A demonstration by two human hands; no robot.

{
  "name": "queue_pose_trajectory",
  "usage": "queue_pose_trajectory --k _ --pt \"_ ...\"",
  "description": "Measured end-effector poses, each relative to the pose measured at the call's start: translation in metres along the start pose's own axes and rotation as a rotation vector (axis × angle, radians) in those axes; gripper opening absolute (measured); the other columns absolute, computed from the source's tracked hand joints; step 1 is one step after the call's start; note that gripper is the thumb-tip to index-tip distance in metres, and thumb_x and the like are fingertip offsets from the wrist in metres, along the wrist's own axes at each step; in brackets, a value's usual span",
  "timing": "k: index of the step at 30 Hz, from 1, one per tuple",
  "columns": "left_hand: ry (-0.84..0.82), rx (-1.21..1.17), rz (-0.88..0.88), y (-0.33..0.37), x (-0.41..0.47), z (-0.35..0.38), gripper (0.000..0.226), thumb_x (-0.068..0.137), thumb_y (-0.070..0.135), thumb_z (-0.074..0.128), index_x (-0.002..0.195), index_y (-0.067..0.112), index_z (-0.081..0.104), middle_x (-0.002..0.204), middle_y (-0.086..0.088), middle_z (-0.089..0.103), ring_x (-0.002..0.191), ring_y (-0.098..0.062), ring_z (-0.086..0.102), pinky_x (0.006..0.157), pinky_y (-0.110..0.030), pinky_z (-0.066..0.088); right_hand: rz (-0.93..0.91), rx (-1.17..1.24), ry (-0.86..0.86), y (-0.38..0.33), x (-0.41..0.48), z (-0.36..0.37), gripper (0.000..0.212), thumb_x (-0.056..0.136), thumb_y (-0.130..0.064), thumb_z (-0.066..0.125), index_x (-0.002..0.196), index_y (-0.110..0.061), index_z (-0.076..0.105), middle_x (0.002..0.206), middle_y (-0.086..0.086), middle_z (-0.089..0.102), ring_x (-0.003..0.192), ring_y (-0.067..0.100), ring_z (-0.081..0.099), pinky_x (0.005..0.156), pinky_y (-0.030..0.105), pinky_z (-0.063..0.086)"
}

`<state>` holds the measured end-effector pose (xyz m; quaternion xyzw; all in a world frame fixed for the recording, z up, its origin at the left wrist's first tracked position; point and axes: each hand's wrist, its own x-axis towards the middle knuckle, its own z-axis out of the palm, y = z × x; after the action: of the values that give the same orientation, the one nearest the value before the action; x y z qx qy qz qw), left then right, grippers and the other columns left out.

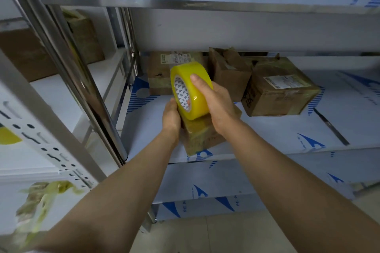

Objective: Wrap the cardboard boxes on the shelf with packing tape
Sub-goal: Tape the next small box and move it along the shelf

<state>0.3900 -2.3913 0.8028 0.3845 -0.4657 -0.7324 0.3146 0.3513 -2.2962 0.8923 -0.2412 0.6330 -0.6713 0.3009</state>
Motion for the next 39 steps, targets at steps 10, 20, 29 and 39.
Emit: queue_pose_trajectory --k 10,20,29,39 --pt "0.143 0.345 0.153 0.005 0.008 0.004 0.041 0.104 0.023 0.028 0.115 -0.004 0.057 0.117 -0.021 0.060 0.111 -0.033 0.055 0.098 -0.041 0.043 0.033 -0.075 0.130 -0.025 -0.020 -0.008 0.032 0.081 -0.045 0.070 0.066 -0.017 0.065 0.062 -0.004 0.068 0.063 0.012 0.067 0.061 0.025 0.056" --pt "0.118 0.399 0.210 0.003 0.010 0.002 0.040 0.104 0.025 0.029 0.113 -0.002 0.058 0.116 -0.020 0.060 0.110 -0.032 0.055 0.098 -0.035 0.042 0.032 -0.293 0.136 0.004 -0.088 -0.054 0.055 0.082 -0.044 0.065 0.075 0.010 0.060 0.066 0.022 0.057 0.059 0.021 0.055 0.060 0.028 0.043" --pt "0.136 0.272 -0.007 0.014 0.015 0.002 0.043 0.103 0.033 0.029 0.115 0.006 0.060 0.116 -0.011 0.063 0.104 -0.024 0.058 0.092 -0.032 0.043 0.003 -0.242 0.131 0.065 -0.090 -0.057 0.043 0.087 -0.033 0.065 0.050 -0.017 0.051 0.043 -0.007 0.048 0.045 0.006 0.048 0.050 0.022 0.041" --pt "-0.118 1.616 0.209 0.048 0.029 0.051 0.064 0.098 0.056 0.014 0.133 0.015 0.048 0.131 -0.016 0.053 0.118 -0.033 0.050 0.089 -0.041 0.039 0.010 -0.287 0.152 0.085 -0.080 -0.059 0.063 0.063 -0.069 0.052 0.063 -0.006 0.053 0.052 0.004 0.045 0.054 0.013 0.044 0.055 0.033 0.038"
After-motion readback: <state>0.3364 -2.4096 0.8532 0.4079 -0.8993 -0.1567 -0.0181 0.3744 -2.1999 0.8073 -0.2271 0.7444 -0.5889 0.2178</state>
